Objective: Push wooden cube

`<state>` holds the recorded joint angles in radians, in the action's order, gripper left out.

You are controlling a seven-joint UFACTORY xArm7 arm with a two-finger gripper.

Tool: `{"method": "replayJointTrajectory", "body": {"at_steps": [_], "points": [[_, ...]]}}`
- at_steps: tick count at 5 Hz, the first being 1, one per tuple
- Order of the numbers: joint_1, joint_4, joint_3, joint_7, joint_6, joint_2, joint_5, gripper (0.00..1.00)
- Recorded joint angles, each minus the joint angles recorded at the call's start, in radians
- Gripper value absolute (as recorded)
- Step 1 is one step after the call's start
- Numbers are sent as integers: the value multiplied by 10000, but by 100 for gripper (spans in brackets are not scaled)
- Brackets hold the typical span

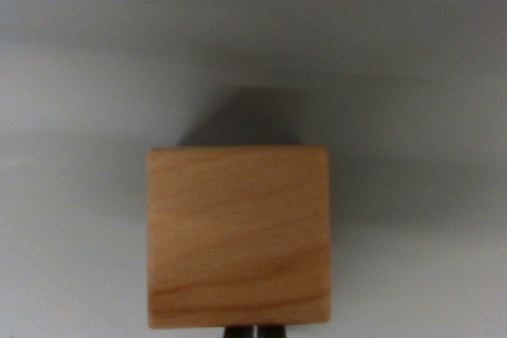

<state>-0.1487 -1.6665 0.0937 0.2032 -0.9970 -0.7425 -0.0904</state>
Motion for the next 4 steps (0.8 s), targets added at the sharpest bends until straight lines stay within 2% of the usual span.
{"method": "replayJointTrajectory", "body": {"at_steps": [1,4], "points": [[-3,-163,-12,-18,-65,-98,0,100],[-4,-245,-18,-26,-98,-147,0,100]]}}
